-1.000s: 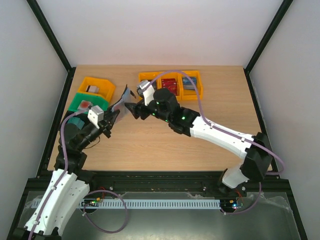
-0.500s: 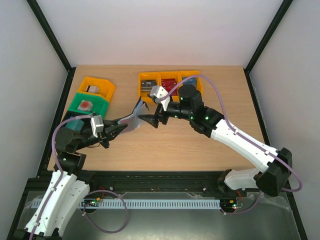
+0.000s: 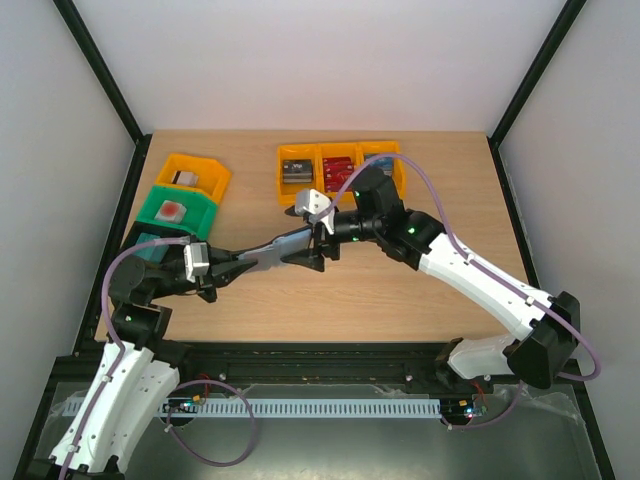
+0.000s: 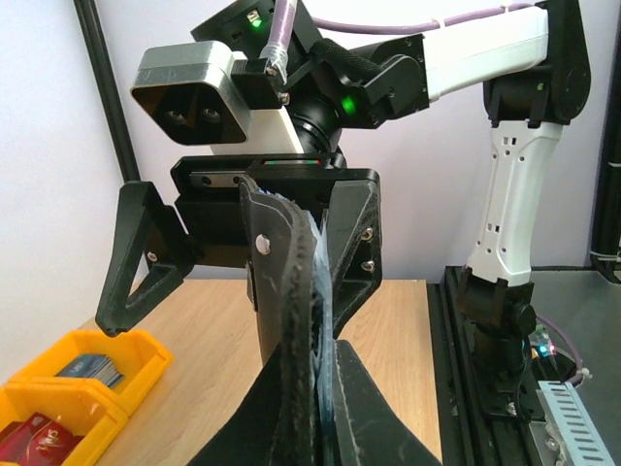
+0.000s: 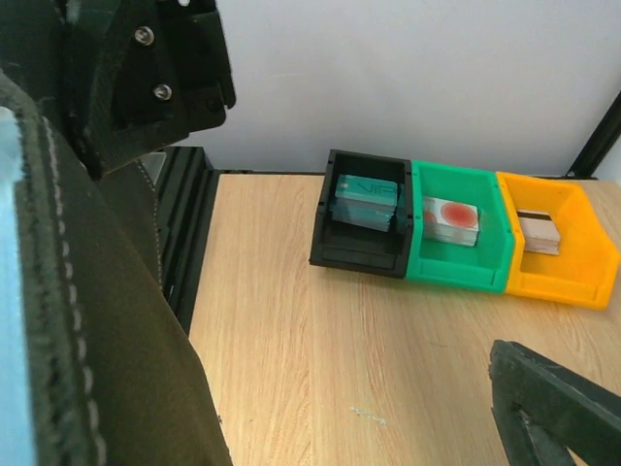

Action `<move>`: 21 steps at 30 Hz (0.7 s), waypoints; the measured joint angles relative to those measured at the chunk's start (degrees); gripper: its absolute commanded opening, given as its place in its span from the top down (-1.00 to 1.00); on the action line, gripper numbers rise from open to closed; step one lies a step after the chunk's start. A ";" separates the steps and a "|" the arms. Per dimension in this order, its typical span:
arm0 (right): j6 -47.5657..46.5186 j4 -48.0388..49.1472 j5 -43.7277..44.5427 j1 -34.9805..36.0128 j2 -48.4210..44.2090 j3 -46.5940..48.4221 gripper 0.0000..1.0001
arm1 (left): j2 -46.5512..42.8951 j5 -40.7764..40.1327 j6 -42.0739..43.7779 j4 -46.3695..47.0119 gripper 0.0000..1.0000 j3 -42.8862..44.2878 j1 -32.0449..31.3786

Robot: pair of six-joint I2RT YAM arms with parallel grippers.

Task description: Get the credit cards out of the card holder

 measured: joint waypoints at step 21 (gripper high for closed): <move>11.74 7.43 -10.34 -0.33 3.04 1.79 0.97 | -1.27 -9.42 -2.40 -0.52 -0.31 -0.04 -0.70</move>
